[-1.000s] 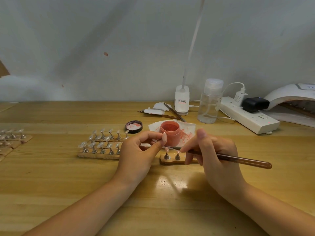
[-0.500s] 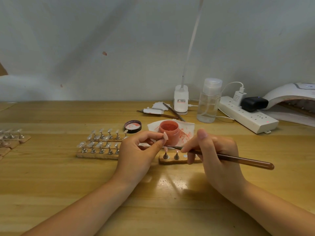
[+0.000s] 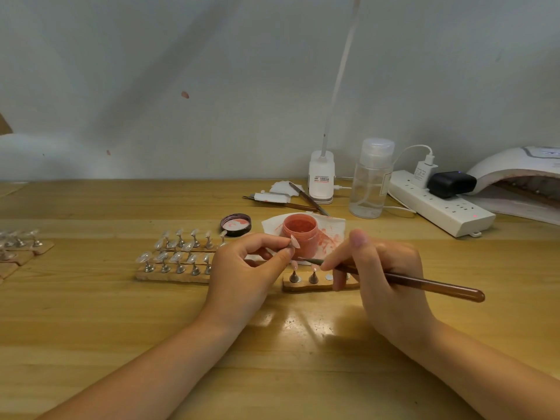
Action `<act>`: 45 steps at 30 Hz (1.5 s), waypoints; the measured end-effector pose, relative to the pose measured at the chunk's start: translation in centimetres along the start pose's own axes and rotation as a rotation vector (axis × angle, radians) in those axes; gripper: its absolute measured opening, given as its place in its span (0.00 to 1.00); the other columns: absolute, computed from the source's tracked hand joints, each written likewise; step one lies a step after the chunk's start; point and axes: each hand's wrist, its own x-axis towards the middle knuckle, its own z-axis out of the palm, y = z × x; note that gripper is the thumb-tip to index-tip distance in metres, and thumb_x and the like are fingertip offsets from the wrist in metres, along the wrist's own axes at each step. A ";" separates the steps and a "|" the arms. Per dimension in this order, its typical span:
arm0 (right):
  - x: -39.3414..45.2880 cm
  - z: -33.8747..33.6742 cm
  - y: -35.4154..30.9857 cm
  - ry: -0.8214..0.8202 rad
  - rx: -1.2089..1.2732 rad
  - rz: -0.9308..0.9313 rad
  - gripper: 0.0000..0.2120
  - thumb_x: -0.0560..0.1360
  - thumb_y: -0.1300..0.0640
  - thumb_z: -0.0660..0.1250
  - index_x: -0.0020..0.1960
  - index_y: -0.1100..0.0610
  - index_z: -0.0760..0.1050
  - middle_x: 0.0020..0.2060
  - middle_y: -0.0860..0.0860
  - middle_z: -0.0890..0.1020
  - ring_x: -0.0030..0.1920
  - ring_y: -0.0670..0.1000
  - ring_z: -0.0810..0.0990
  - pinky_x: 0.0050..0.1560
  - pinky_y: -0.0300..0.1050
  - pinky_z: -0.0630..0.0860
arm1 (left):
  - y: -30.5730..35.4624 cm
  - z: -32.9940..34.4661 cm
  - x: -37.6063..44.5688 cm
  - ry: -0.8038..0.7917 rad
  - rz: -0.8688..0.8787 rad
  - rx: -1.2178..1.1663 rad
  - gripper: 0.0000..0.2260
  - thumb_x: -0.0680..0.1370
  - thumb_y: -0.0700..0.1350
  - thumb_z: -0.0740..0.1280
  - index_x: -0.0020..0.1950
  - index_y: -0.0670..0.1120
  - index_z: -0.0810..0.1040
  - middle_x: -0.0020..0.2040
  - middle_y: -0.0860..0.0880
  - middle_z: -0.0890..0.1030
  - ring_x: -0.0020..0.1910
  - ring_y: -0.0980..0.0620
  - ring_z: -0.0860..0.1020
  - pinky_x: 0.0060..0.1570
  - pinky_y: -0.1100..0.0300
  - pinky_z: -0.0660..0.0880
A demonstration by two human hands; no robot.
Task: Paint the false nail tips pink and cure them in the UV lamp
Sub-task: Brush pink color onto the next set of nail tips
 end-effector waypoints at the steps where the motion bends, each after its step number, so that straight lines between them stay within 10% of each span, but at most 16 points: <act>1: 0.1 0.0 0.0 0.005 -0.008 -0.014 0.24 0.78 0.42 0.51 0.36 0.54 0.78 0.25 0.49 0.77 0.27 0.43 0.77 0.29 0.36 0.73 | 0.0 0.0 0.0 -0.002 0.001 0.002 0.12 0.70 0.37 0.71 0.37 0.56 0.81 0.36 0.56 0.82 0.35 0.61 0.75 0.34 0.72 0.72; 20: 0.4 0.3 0.2 -0.009 -0.148 0.014 0.18 0.77 0.52 0.53 0.39 0.55 0.78 0.29 0.49 0.80 0.31 0.44 0.79 0.31 0.41 0.76 | 0.0 0.0 0.0 -0.018 -0.001 0.005 0.08 0.69 0.38 0.72 0.40 0.52 0.82 0.39 0.49 0.82 0.38 0.55 0.77 0.36 0.68 0.73; 26: -0.1 0.0 0.1 0.012 0.013 0.036 0.24 0.77 0.40 0.52 0.34 0.52 0.78 0.24 0.51 0.78 0.26 0.45 0.77 0.29 0.36 0.73 | 0.0 0.0 0.0 -0.009 -0.006 0.004 0.10 0.70 0.38 0.72 0.38 0.55 0.81 0.37 0.52 0.81 0.36 0.61 0.75 0.34 0.72 0.71; 45: 0.2 0.2 -0.1 0.059 0.110 0.103 0.21 0.76 0.51 0.52 0.34 0.58 0.78 0.25 0.49 0.77 0.26 0.38 0.74 0.32 0.23 0.66 | 0.0 0.0 0.0 -0.024 -0.025 0.008 0.09 0.70 0.38 0.72 0.39 0.53 0.81 0.36 0.51 0.82 0.37 0.56 0.77 0.35 0.72 0.72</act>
